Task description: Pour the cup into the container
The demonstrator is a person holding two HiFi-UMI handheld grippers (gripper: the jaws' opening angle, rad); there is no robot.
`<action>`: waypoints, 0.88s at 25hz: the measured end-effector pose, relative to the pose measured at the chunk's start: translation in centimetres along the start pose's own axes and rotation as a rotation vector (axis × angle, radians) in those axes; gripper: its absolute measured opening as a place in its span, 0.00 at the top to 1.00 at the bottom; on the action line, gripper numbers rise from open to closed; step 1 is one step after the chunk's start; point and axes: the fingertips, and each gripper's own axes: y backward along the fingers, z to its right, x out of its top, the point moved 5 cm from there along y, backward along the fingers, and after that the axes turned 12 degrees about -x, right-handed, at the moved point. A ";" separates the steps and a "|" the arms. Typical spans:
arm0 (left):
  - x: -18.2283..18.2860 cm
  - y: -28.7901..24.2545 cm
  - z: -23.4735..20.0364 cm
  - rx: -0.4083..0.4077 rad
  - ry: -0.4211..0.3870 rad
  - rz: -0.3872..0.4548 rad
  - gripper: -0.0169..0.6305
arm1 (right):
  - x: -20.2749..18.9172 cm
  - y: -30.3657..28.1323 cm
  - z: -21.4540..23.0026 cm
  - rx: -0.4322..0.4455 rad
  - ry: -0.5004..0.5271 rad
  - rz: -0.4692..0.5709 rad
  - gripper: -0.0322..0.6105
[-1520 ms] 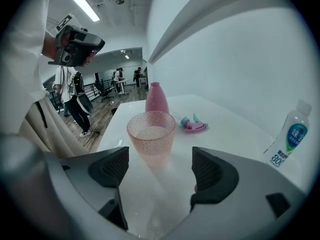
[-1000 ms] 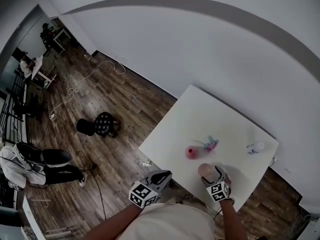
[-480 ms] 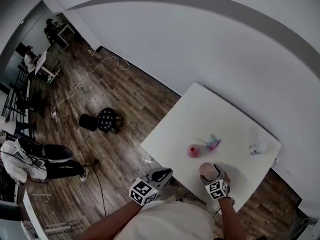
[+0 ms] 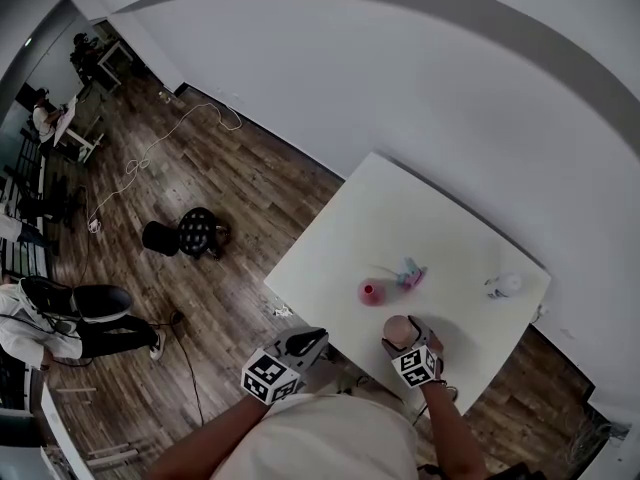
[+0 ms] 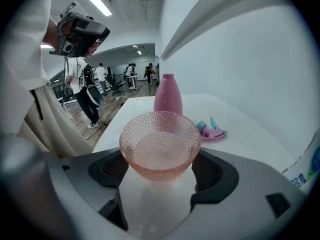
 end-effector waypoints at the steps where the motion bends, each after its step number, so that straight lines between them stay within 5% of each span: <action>1: 0.0 0.0 -0.1 -0.002 -0.001 -0.003 0.95 | 0.0 -0.2 -0.1 0.001 -0.001 -0.001 0.37; 22: -0.1 0.1 -0.9 -0.004 0.003 -0.017 0.95 | 0.7 -0.9 -0.1 -0.021 -0.004 0.029 0.37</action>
